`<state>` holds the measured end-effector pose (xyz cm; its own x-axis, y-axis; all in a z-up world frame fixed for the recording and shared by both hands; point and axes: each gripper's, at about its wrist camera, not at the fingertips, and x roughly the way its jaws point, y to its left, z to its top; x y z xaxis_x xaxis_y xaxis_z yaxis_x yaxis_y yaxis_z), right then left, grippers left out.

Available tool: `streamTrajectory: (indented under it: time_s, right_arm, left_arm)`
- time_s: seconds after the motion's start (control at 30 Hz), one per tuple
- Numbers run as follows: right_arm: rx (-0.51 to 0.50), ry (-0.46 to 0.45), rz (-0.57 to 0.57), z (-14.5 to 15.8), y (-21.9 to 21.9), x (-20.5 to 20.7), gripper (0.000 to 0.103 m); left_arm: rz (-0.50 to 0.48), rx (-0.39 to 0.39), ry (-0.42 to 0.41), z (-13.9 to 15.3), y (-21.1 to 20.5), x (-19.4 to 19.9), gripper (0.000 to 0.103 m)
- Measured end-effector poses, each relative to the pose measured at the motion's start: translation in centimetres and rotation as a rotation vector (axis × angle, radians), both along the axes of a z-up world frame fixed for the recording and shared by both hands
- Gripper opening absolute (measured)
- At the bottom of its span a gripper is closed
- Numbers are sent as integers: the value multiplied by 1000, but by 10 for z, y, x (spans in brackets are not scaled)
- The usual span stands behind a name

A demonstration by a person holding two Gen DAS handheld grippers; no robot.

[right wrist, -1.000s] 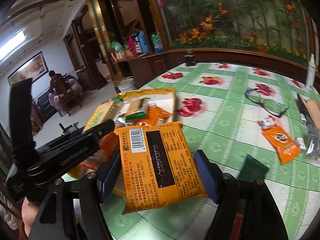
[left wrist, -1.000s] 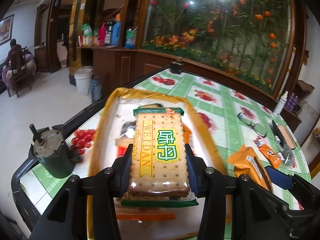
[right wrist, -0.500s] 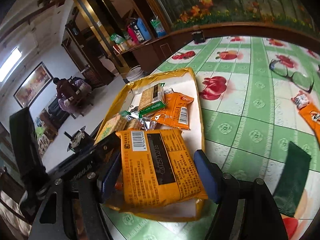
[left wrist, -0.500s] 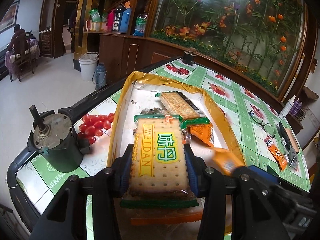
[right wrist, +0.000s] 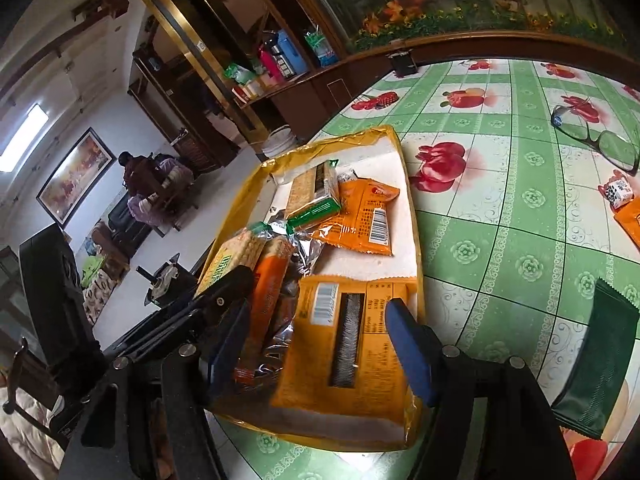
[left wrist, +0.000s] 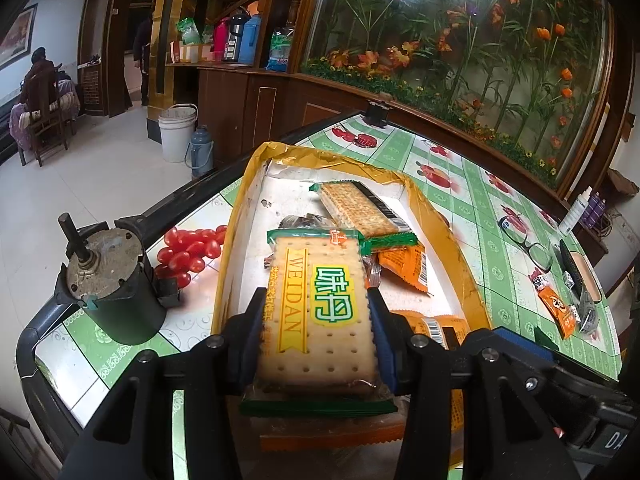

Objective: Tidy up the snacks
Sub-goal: 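Lower both packets into the tray and open both grippers, then grasp the dark green packet with the left gripper while the right moves to the orange sausage packet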

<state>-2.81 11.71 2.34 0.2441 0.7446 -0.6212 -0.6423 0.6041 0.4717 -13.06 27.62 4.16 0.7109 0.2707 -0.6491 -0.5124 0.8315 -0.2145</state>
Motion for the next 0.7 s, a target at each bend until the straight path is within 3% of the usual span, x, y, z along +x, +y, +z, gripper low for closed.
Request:
streamTrajectory:
  time_s: [0.47,0.7]
  right_arm:
    - [75,1,-56,19,-35,10,75]
    - [105,8,-170,31,-83,37,75]
  left_arm:
    - [-64,42,19,12,-27,6,61]
    - [-94,70,6,25,-39,4,63]
